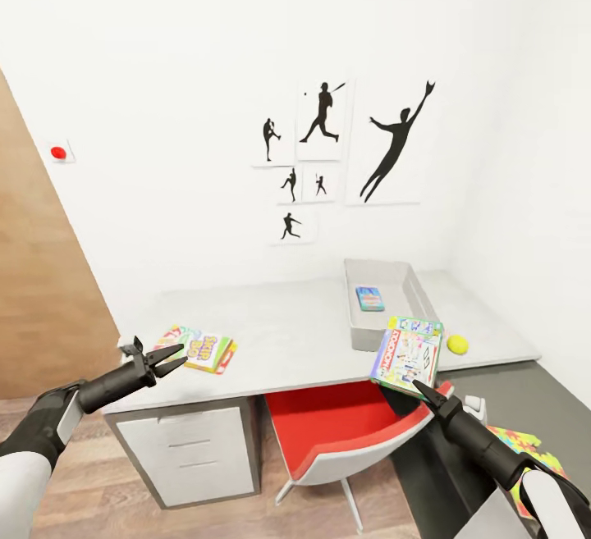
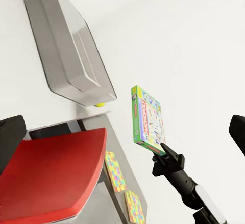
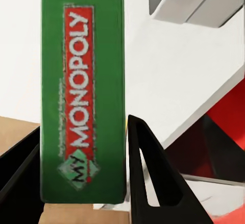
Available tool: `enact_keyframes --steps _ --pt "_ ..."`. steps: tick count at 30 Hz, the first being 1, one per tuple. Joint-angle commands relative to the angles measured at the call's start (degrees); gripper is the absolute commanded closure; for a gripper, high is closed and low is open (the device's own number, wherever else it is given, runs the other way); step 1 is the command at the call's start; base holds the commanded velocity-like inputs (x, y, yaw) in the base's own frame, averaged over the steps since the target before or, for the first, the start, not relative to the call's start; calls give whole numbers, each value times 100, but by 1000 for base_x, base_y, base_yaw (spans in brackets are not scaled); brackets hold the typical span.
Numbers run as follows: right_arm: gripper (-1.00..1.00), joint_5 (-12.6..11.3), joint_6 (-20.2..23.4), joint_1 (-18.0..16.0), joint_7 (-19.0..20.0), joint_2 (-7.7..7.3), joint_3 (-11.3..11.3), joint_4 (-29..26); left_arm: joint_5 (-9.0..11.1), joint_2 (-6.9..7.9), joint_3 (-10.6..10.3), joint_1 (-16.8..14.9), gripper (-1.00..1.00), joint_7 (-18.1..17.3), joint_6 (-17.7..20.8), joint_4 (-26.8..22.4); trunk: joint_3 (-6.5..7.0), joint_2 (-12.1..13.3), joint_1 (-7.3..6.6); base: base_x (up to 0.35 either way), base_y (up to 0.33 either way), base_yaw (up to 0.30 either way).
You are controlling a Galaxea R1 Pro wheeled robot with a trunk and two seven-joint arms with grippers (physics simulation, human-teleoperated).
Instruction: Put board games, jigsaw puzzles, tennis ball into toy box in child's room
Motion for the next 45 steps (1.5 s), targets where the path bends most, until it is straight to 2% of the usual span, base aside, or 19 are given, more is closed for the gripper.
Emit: enact_keyframes --steps 1,23,35,45 --pt "100 -35 48 -7 8 0 -9 0 1 1 4 -4 -100 -19 60 0 -17 -13 5 172 55 -140" --pt "100 -33 47 -7 8 1 -10 1 2 1 4 -4 -100 -16 55 0 -105 -13 5 104 5 -138" --pt "100 -33 45 -7 8 -3 -10 9 2 1 11 -4 -100 -15 52 0 -152 -13 5 215 88 -130" --pt "100 -33 45 -7 8 -3 -12 4 2 1 12 -3 -100 -16 52 0 -191 -13 5 34 3 -123"
